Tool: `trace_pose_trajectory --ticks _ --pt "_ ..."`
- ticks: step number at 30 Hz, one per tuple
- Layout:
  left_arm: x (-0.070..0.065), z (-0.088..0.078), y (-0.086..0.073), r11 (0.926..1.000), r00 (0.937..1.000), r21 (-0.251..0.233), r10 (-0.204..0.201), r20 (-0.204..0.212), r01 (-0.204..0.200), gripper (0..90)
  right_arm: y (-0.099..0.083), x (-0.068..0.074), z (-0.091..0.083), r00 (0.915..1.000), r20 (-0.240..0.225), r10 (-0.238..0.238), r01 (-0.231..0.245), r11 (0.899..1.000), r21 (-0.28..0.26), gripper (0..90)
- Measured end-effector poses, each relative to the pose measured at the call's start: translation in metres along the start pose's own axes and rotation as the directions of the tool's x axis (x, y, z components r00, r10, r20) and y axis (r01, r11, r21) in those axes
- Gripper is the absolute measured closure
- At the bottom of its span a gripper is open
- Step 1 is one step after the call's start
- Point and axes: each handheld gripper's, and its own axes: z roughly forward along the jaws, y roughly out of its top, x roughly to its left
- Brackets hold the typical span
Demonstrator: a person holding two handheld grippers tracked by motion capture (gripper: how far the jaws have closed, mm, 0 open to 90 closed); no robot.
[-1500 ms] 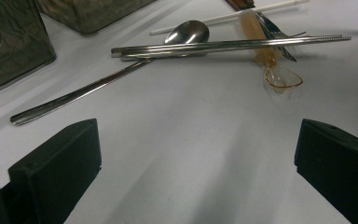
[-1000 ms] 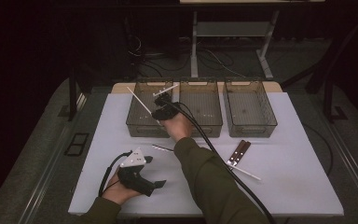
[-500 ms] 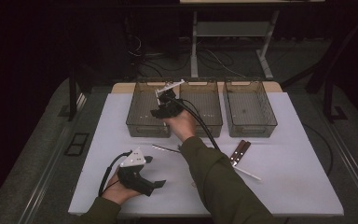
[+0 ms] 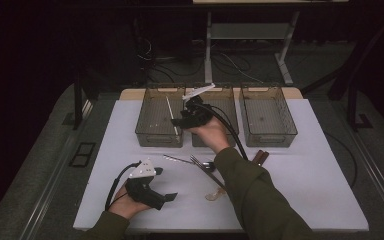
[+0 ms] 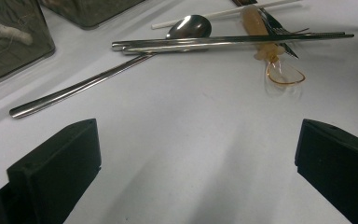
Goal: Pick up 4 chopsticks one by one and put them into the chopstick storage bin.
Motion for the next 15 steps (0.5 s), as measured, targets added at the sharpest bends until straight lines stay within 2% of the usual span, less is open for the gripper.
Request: trace_pose_trajectory --ticks 7,9,11,15 --pt "-0.001 -0.001 0.0 1.0 0.9999 -0.006 0.004 -0.01 -0.004 0.0 -0.006 -0.007 -0.023 0.9997 -0.022 -0.011 0.01 0.999 -0.041 35.0" --pt "-0.001 -0.001 0.0 1.0 0.9999 -0.008 0.005 -0.012 -0.005 0.0 -0.008 -0.007 -0.027 0.9997 -0.013 -0.021 0.02 0.998 -0.052 31.2" --pt "-0.001 -0.001 0.0 1.0 0.9999 -0.006 0.006 -0.014 -0.006 0.0 -0.01 -0.006 -0.029 0.9992 -0.003 -0.04 0.04 0.998 -0.043 28.9" --pt "-0.001 -0.001 0.0 1.0 0.9999 -0.004 0.008 -0.013 -0.008 0.0 -0.015 -0.002 -0.033 0.9966 -0.016 -0.081 0.081 0.997 -0.017 22.1"
